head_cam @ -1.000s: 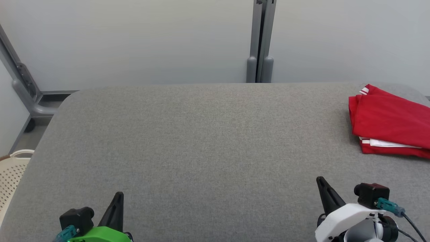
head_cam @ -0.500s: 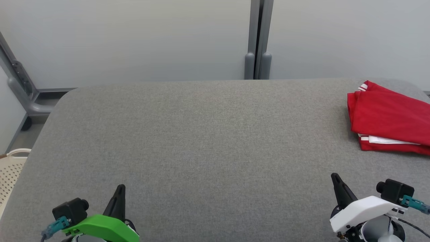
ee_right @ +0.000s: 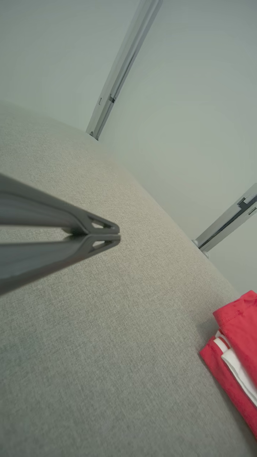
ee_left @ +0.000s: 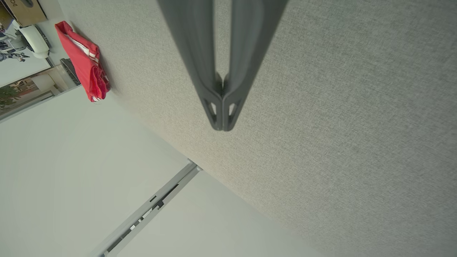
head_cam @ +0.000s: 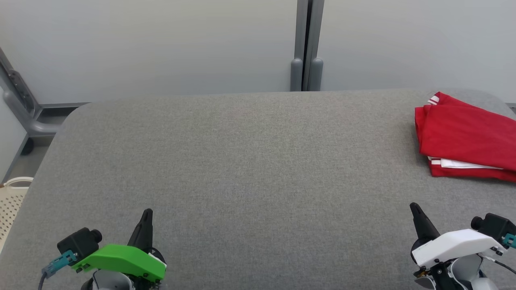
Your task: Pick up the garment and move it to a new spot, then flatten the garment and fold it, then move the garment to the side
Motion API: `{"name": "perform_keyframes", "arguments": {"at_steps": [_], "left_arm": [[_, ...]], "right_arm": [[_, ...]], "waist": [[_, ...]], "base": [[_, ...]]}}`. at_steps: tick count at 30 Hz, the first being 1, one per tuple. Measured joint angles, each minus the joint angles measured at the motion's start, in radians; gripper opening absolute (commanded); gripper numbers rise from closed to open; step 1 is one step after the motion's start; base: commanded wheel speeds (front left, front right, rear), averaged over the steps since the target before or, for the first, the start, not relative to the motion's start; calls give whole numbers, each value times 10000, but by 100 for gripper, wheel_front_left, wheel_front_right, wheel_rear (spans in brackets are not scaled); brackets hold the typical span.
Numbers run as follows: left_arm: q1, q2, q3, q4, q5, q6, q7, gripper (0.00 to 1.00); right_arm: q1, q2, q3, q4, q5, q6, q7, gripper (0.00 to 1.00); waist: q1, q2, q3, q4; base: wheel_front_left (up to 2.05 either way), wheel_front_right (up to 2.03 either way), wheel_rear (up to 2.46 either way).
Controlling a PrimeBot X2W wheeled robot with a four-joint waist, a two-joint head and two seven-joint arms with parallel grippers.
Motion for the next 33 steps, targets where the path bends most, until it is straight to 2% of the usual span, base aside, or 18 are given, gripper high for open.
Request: {"name": "perform_keyframes", "arguments": {"at_steps": [33], "left_arm": [[-569, -1172, 1262, 472, -2243, -1024, 516, 0]], "right_arm": [[-499, -8, -1256, 245, 3369, -2, 800, 0]], "waist": [[0, 0, 331, -200]], "base": [[0, 0, 0]]}}
